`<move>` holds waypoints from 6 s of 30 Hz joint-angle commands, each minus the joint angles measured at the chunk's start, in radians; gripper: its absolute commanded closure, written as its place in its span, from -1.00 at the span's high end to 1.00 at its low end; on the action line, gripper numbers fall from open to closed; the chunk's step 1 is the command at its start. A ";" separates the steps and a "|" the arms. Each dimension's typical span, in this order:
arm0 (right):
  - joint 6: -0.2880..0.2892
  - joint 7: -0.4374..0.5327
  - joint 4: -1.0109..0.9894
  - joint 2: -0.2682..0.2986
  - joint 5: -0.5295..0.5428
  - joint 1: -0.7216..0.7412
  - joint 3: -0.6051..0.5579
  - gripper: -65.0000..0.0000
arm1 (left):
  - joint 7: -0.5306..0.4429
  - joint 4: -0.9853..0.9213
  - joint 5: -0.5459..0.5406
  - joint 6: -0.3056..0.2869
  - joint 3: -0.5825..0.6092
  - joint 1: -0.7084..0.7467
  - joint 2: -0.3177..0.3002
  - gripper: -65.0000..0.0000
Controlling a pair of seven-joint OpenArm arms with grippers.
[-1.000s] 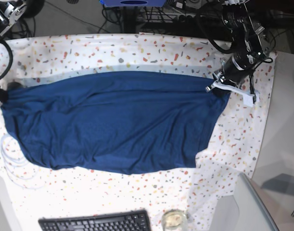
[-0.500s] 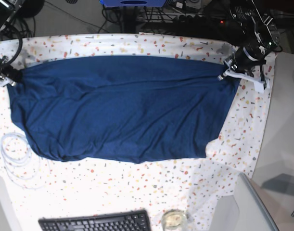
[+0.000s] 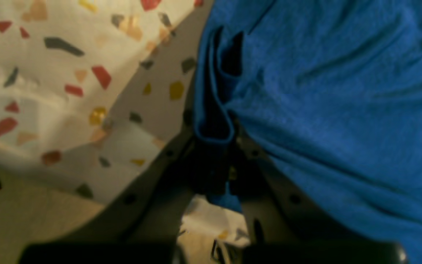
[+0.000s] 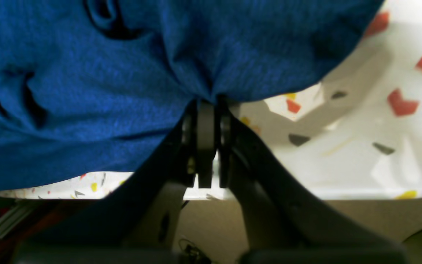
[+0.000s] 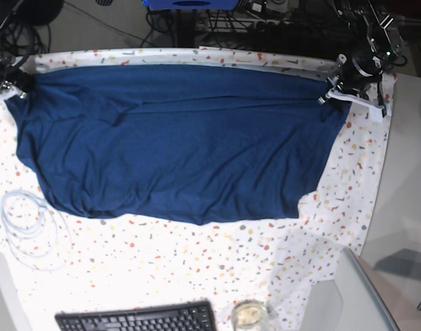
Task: Layout the t-shirt on the table in an organized manner, then fold the t-shirt properly
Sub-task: 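Pull the shirt edge taut with both grippers, stretching it flat, then move the right gripper to the shirt hem corner and grasp it, then drag the grasped hem corner inward with the right gripper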
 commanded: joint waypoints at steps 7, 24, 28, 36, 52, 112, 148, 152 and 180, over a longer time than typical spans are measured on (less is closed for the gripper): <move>-0.001 0.011 0.019 0.024 0.008 -0.035 0.003 -1.00 | -0.018 0.001 0.096 0.002 -0.001 0.009 -0.005 -1.00; -0.001 0.016 0.233 0.015 0.008 -0.073 0.061 0.24 | -0.018 0.008 0.098 0.002 -0.033 0.007 0.023 0.12; -0.001 0.016 0.291 0.018 0.006 -0.073 0.101 0.24 | -0.018 0.019 0.098 0.002 -0.076 0.000 0.024 0.32; 0.002 0.186 0.318 0.073 0.005 0.053 -0.117 0.26 | -0.017 0.163 0.093 0.002 -0.222 0.000 0.027 0.30; 0.000 0.694 -0.551 0.155 0.006 0.706 -0.974 0.27 | -0.014 0.216 0.098 0.002 -0.233 0.018 0.104 -1.00; -0.066 0.548 -0.145 0.116 0.009 0.505 -0.821 -0.98 | -0.012 0.165 0.099 0.002 -0.228 -0.023 0.096 -1.00; -0.079 0.231 0.578 0.072 -0.040 0.134 -0.796 0.37 | -0.012 0.163 0.099 0.002 -0.236 -0.019 0.082 -1.00; -0.073 0.240 0.340 0.067 -0.172 0.301 -0.973 0.39 | -0.012 0.166 0.099 0.002 -0.237 0.001 0.082 -1.00; -0.072 0.386 0.134 0.066 -0.182 0.386 -0.878 -1.00 | -0.017 0.165 0.098 0.002 -0.237 0.029 0.079 -1.00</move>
